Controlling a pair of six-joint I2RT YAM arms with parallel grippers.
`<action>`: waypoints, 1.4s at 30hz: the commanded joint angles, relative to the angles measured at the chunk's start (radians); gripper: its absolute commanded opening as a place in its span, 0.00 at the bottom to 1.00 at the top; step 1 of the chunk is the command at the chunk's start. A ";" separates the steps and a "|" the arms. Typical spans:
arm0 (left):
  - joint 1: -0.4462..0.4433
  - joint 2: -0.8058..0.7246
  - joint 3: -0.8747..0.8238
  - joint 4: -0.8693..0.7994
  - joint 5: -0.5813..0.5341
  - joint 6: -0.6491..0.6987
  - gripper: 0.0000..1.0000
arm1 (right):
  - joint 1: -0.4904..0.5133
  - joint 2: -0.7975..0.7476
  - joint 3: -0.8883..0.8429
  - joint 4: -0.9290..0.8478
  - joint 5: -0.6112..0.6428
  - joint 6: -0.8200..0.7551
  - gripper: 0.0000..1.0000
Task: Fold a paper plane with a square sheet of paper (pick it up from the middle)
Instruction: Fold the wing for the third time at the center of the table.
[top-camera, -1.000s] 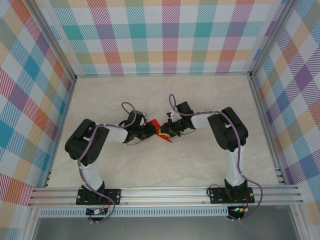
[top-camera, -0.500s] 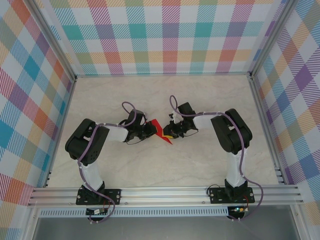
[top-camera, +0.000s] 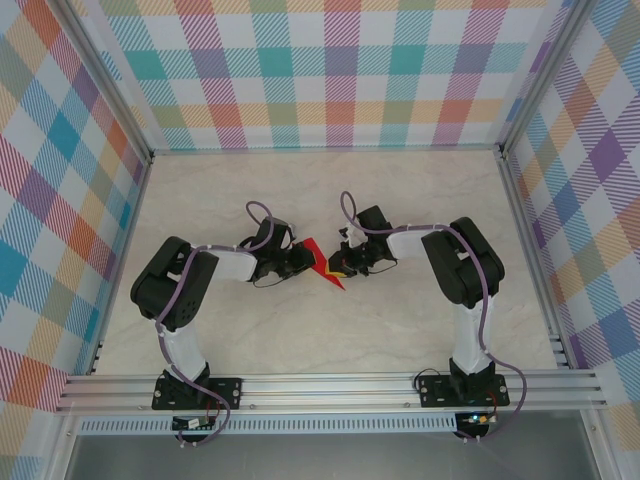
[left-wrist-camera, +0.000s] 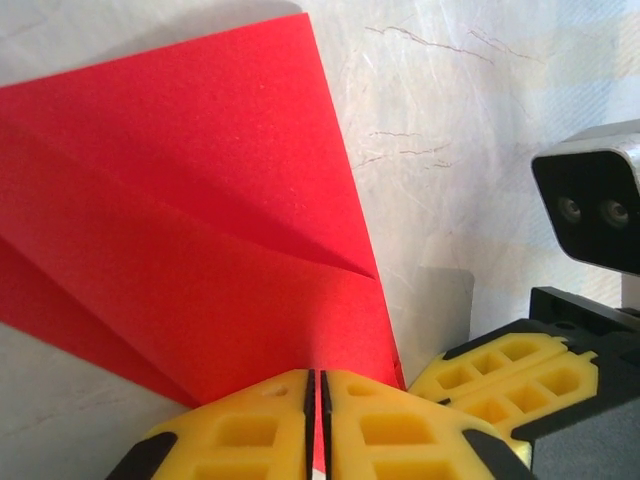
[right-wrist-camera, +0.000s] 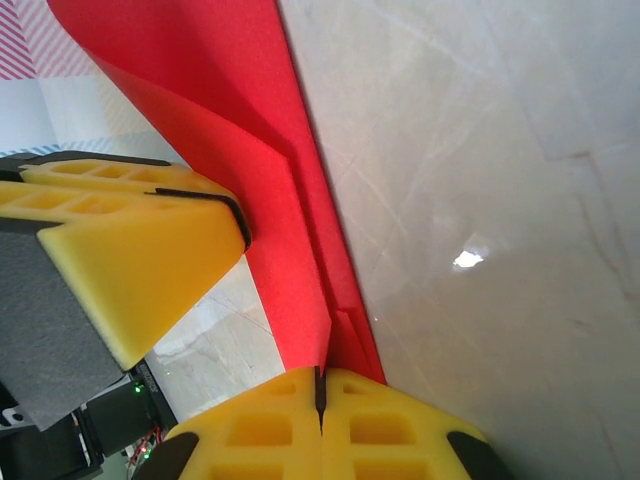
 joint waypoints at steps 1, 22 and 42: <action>-0.007 -0.059 -0.034 0.042 0.046 0.013 0.15 | -0.011 0.033 -0.024 0.045 -0.040 0.052 0.01; -0.038 -0.001 -0.047 0.072 0.006 0.000 0.10 | -0.016 0.076 0.000 0.048 -0.060 0.116 0.00; -0.040 0.043 0.073 -0.235 -0.101 -0.047 0.05 | -0.012 -0.109 -0.053 -0.054 -0.006 -0.234 0.24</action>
